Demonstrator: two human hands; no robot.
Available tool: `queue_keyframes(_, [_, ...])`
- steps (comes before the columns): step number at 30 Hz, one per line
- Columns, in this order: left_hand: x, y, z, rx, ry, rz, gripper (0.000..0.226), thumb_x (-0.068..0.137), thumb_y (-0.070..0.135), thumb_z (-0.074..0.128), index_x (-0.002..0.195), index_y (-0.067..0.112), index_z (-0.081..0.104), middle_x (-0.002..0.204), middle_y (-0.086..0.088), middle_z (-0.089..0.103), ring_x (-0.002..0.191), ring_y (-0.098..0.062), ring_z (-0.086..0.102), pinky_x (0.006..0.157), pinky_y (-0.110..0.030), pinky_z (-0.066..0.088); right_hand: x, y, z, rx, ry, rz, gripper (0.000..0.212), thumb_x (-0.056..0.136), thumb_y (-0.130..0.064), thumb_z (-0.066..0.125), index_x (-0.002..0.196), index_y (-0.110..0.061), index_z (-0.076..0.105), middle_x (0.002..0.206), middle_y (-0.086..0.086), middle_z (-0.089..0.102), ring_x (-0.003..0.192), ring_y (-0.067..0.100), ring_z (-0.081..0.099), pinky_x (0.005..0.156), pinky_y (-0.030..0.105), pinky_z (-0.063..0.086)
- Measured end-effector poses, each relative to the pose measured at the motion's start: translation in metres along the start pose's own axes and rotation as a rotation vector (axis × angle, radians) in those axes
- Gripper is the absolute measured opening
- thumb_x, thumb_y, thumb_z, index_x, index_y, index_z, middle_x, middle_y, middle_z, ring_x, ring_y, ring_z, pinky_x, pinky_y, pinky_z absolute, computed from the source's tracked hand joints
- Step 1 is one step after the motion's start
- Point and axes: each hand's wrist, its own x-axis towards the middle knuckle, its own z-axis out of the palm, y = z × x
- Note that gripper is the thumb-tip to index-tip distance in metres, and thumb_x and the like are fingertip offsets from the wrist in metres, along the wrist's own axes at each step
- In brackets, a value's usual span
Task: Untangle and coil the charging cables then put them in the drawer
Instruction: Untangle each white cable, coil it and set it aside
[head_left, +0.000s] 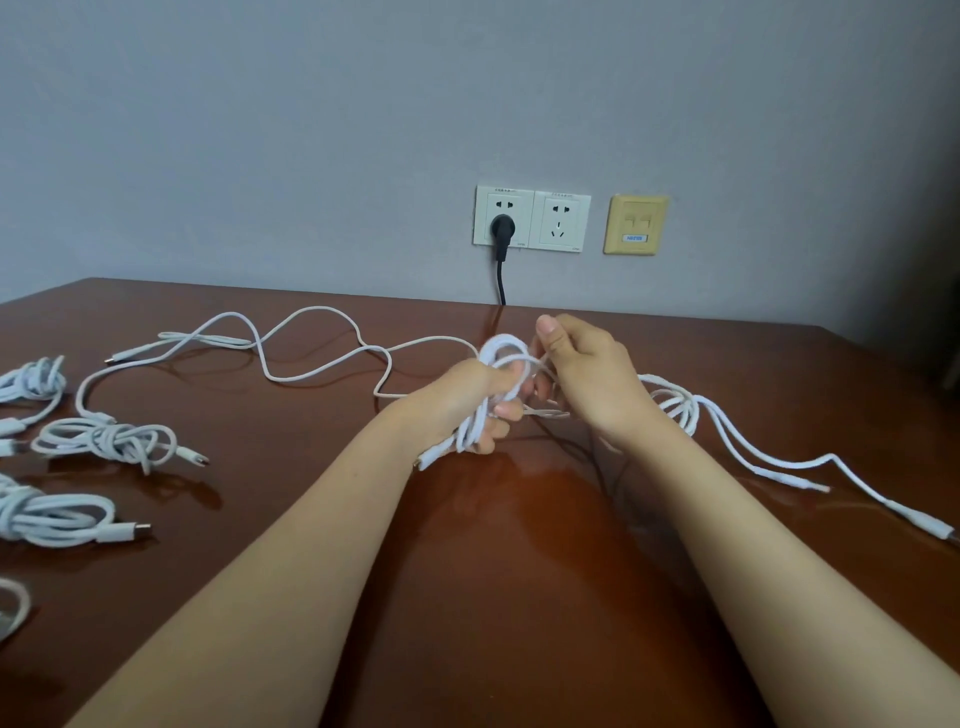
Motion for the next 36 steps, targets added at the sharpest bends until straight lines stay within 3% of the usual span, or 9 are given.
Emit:
queue_keyframes(3, [-0.001, 0.004, -0.008, -0.237, 0.045, 0.108, 0.035, 0.1, 0.03, 0.031, 0.073, 0.016, 0.046, 0.044, 0.005, 0.035, 0.031, -0.005, 0.029, 0.034, -0.008, 0.024, -0.002, 0.001, 0.002, -0.178, -0.043, -0.028, 0.029, 0.098, -0.031, 0.04, 0.082, -0.012, 0.055, 0.072, 0.007, 0.064, 0.075, 0.028, 0.057, 0.074, 0.038, 0.047])
queue_keyframes(8, [-0.001, 0.009, -0.015, -0.592, 0.175, 0.21, 0.034, 0.1, 0.023, 0.032, 0.069, 0.015, 0.045, 0.039, 0.005, 0.033, 0.029, -0.007, 0.027, 0.036, -0.007, 0.022, -0.007, -0.001, 0.003, -0.501, -0.144, -0.084, 0.016, 0.096, -0.029, 0.04, 0.097, -0.02, 0.054, 0.091, 0.005, 0.066, 0.092, 0.03, 0.054, 0.065, 0.032, 0.032])
queue_keyframes(12, [0.003, 0.007, -0.023, -0.831, 0.31, 0.238, 0.034, 0.099, 0.019, 0.035, 0.066, 0.014, 0.045, 0.037, 0.003, 0.033, 0.028, -0.007, 0.027, 0.034, -0.008, 0.025, -0.006, -0.003, -0.001, -0.424, -0.105, -0.03, 0.016, 0.088, -0.017, 0.048, 0.097, -0.025, 0.057, 0.083, -0.007, 0.062, 0.089, 0.022, 0.056, 0.069, 0.029, 0.038])
queue_keyframes(18, [0.002, 0.003, -0.043, -1.062, 0.498, 0.295, 0.034, 0.097, 0.012, 0.03, 0.065, 0.015, 0.041, 0.034, 0.005, 0.031, 0.026, -0.007, 0.027, 0.036, -0.006, 0.027, -0.008, -0.003, -0.01, -0.224, 0.14, -0.042, 0.037, 0.07, 0.004, 0.041, 0.071, -0.029, 0.056, 0.073, -0.008, 0.061, 0.077, 0.022, 0.059, 0.074, 0.038, 0.052])
queue_keyframes(22, [0.003, 0.004, -0.033, -0.896, 0.593, 0.276, 0.031, 0.099, 0.018, 0.034, 0.07, 0.014, 0.043, 0.031, 0.005, 0.032, 0.022, -0.007, 0.026, 0.035, -0.005, 0.026, -0.008, -0.002, -0.008, -0.276, 0.098, -0.026, 0.031, 0.074, -0.002, 0.046, 0.075, -0.03, 0.058, 0.081, -0.005, 0.064, 0.082, 0.024, 0.06, 0.075, 0.037, 0.051])
queue_keyframes(25, [0.009, 0.009, -0.021, -0.627, 0.634, 0.276, 0.032, 0.101, 0.023, 0.037, 0.071, 0.014, 0.046, 0.03, 0.005, 0.035, 0.021, -0.008, 0.028, 0.034, -0.007, 0.029, -0.009, -0.004, -0.005, -0.326, 0.003, -0.038, 0.019, 0.085, -0.019, 0.05, 0.095, -0.028, 0.063, 0.089, -0.006, 0.063, 0.092, 0.023, 0.06, 0.077, 0.032, 0.046])
queue_keyframes(31, [0.006, 0.004, -0.004, -0.296, 0.46, 0.258, 0.032, 0.101, 0.024, 0.039, 0.074, 0.013, 0.051, 0.037, 0.005, 0.039, 0.028, -0.009, 0.032, 0.036, -0.011, 0.031, -0.009, -0.008, 0.005, -0.473, -0.131, -0.054, 0.046, 0.095, -0.043, 0.043, 0.137, -0.025, 0.04, 0.114, -0.004, 0.065, 0.112, 0.024, 0.055, 0.082, 0.033, 0.04])
queue_keyframes(33, [0.005, 0.002, 0.0, -0.206, 0.412, 0.263, 0.028, 0.1, 0.026, 0.042, 0.079, 0.013, 0.056, 0.046, 0.002, 0.041, 0.029, -0.008, 0.03, 0.036, -0.012, 0.029, -0.009, -0.006, 0.007, -0.493, -0.143, -0.026, 0.04, 0.095, -0.039, 0.043, 0.132, -0.023, 0.046, 0.112, -0.001, 0.066, 0.111, 0.027, 0.055, 0.078, 0.034, 0.039])
queue_keyframes(36, [0.005, 0.0, 0.005, -0.034, 0.363, 0.322, 0.021, 0.1, 0.025, 0.042, 0.098, 0.015, 0.06, 0.056, 0.0, 0.042, 0.031, -0.007, 0.031, 0.036, -0.013, 0.03, -0.009, -0.006, 0.009, -0.51, -0.12, -0.01, 0.024, 0.094, -0.032, 0.045, 0.102, -0.018, 0.063, 0.081, 0.0, 0.062, 0.093, 0.027, 0.058, 0.065, 0.03, 0.034])
